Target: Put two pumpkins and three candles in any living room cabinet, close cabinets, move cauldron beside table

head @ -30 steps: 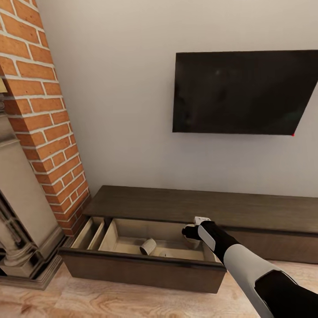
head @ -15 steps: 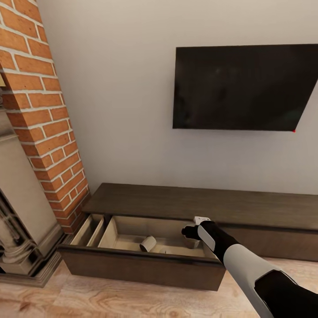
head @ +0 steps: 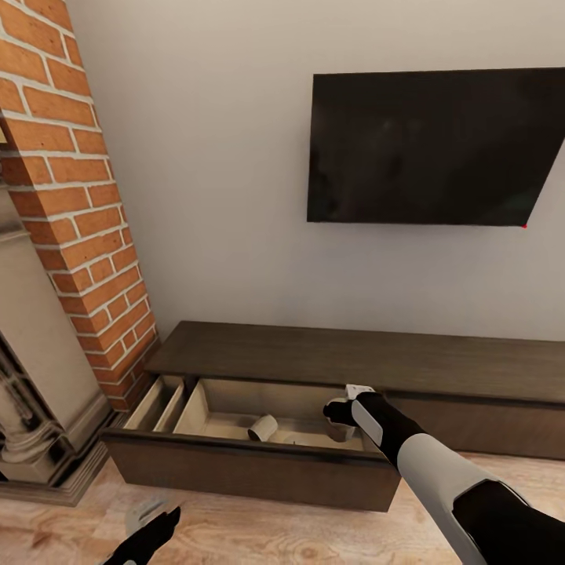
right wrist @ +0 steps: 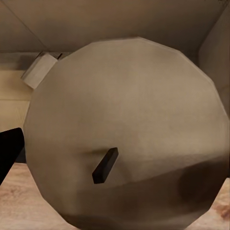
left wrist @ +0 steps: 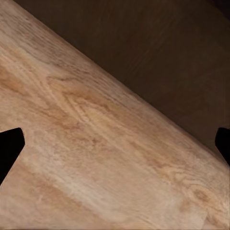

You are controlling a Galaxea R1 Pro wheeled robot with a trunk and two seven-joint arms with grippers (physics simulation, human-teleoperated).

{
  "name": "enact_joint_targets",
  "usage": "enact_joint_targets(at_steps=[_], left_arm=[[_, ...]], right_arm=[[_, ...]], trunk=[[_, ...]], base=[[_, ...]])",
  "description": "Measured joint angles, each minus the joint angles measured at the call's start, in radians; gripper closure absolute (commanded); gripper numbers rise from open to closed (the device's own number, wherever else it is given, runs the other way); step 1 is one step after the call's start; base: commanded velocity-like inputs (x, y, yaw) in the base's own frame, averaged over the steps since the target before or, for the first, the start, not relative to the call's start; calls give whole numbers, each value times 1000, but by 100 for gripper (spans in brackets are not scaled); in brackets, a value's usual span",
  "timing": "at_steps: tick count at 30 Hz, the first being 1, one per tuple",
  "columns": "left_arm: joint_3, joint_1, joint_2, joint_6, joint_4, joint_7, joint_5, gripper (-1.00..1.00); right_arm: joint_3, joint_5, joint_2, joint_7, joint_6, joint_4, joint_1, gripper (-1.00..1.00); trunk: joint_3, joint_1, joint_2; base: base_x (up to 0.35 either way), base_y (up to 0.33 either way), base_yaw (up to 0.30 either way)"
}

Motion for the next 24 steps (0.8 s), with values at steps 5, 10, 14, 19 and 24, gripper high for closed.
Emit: enact_joint_targets(at_steps=[5,10,14,19,24], left_arm=[[-7,0,-5,-119,68,-2,-3,-100],[-11,0,-20,-144,111,-8,-3,-100],[-11,0,-26,-148,119,-10,-8,-100],[-11,-1,-27,-150,119,-10,-19,-100],[-11,-1,-27,-151,119,-10,-21,-100]], right_arm=[[-1,-1,0,1,-1,-2,0,100],[-2,-1,-1,5,-3,-7,0,100],[-2,-2,-1,5,-2,-9,0,100],[-3,-3,-1,6,-2,-9,0,100],[-1,-6,-1,6,1,-3,0,100]], trunk=[[0,0,0],[0,0,0],[0,0,0],[0,0,0],[0,0,0]], base=[[0,0,0],[7,0,0],[93,0,0],[143,0,0],[184,0,0]])
